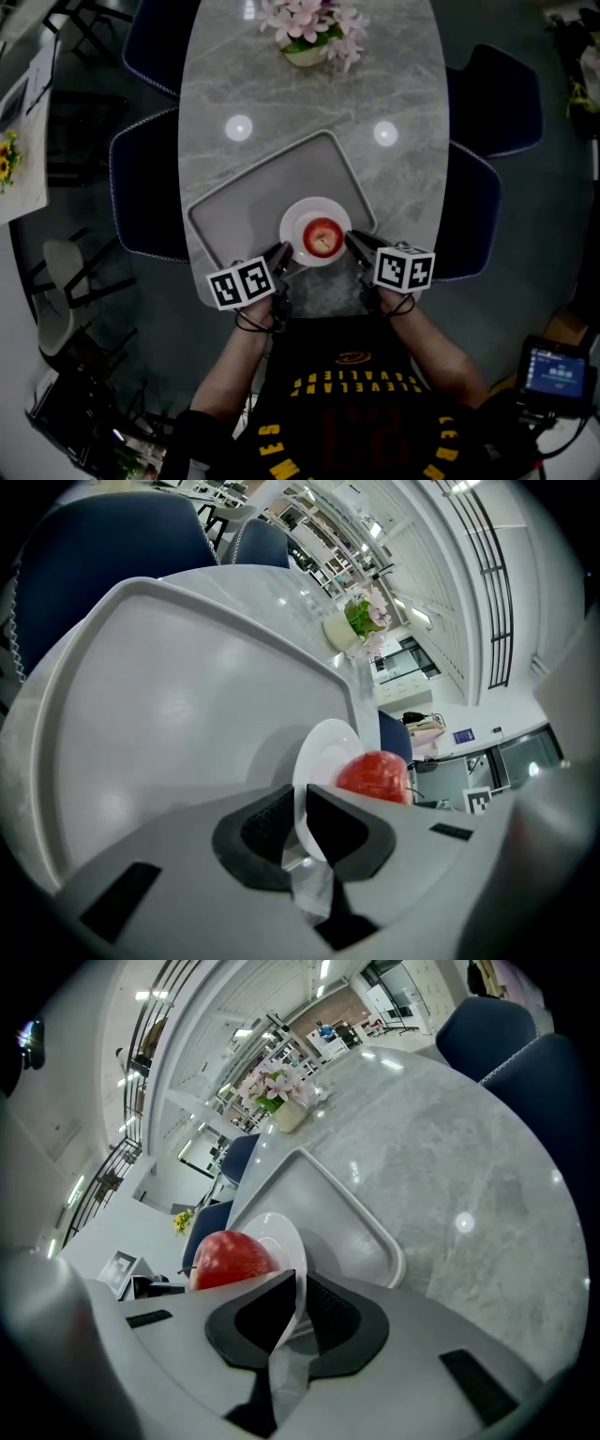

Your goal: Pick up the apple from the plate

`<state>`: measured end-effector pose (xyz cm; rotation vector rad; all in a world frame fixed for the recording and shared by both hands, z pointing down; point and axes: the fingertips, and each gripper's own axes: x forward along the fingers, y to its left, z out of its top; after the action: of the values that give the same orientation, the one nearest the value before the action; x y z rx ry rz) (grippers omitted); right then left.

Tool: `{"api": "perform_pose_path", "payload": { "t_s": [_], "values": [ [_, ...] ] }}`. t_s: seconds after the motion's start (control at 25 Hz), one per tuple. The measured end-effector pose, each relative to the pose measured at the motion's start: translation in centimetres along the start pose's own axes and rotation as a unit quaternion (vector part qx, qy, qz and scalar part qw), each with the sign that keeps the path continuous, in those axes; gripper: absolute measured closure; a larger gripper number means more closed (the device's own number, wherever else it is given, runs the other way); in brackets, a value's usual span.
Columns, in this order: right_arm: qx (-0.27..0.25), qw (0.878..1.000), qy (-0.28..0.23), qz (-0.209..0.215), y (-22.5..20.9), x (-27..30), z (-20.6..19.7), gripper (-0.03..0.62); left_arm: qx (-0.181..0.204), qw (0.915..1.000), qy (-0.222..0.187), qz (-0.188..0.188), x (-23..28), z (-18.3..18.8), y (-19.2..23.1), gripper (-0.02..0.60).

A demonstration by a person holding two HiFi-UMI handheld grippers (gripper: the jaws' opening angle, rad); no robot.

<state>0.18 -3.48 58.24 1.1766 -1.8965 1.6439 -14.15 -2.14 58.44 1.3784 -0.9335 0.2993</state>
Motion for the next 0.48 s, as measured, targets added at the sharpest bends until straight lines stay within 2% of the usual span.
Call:
{"api": "perform_pose_path", "payload": {
  "t_s": [0.48],
  "values": [
    [0.008,1.0,-0.021,0.003,-4.0,-6.0,-1.9,0.549,0.017,0.9998,0.006,-0.007,1.7,-5.5,-4.4,0.538]
  ]
}}
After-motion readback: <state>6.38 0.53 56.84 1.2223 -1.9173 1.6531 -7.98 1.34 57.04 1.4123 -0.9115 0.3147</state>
